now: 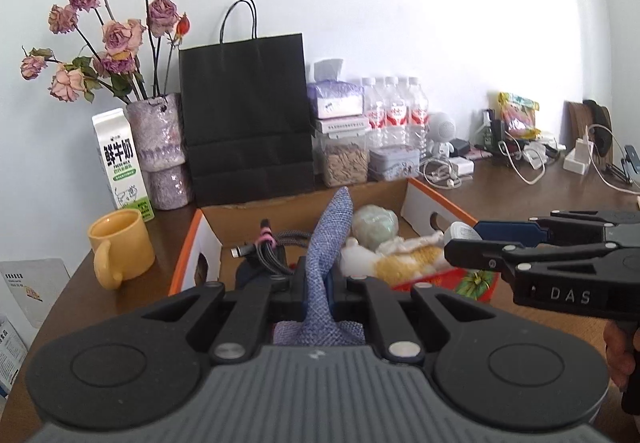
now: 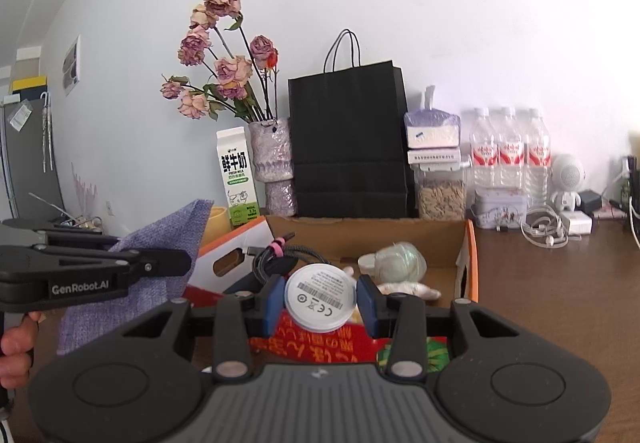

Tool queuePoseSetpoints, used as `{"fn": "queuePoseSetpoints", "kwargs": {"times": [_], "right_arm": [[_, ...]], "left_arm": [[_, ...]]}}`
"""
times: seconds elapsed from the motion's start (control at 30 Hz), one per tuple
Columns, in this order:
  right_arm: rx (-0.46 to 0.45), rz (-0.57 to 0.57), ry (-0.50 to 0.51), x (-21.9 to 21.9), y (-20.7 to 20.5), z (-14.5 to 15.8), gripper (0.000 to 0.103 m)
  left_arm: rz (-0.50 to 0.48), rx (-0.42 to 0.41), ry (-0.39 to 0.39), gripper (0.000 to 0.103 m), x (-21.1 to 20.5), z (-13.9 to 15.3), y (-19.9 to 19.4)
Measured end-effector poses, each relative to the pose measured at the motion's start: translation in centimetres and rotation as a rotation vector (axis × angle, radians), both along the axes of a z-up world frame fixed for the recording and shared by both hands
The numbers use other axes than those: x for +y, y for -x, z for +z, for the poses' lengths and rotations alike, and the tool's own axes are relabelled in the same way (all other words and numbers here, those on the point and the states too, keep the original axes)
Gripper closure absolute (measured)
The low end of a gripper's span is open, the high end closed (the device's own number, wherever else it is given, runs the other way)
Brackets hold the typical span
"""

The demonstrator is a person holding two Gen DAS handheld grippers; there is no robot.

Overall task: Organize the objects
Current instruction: 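Carry the purple cloth and white puck over the red box with both grippers, then open both grippers to drop the cloth and puck into the box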

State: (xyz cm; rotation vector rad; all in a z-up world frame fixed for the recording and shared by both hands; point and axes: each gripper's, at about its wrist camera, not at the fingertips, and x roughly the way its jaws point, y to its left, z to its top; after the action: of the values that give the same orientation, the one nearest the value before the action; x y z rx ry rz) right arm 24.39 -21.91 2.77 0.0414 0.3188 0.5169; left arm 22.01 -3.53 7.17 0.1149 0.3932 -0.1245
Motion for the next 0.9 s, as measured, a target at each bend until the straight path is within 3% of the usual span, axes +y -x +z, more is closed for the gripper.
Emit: {"fn": "queuePoseSetpoints", "kwargs": {"times": [0.4, 0.9], "right_arm": [[-0.061, -0.039, 0.046, 3.1, -5.3, 1.8, 0.065], [0.027, -0.108, 0.094, 4.1, -12.0, -0.9, 0.065]], "left_arm": [[0.042, -0.059, 0.066, 0.094, 0.6, 1.2, -6.3], [0.106, 0.003, 0.079, 0.094, 0.6, -1.1, -14.9]]}}
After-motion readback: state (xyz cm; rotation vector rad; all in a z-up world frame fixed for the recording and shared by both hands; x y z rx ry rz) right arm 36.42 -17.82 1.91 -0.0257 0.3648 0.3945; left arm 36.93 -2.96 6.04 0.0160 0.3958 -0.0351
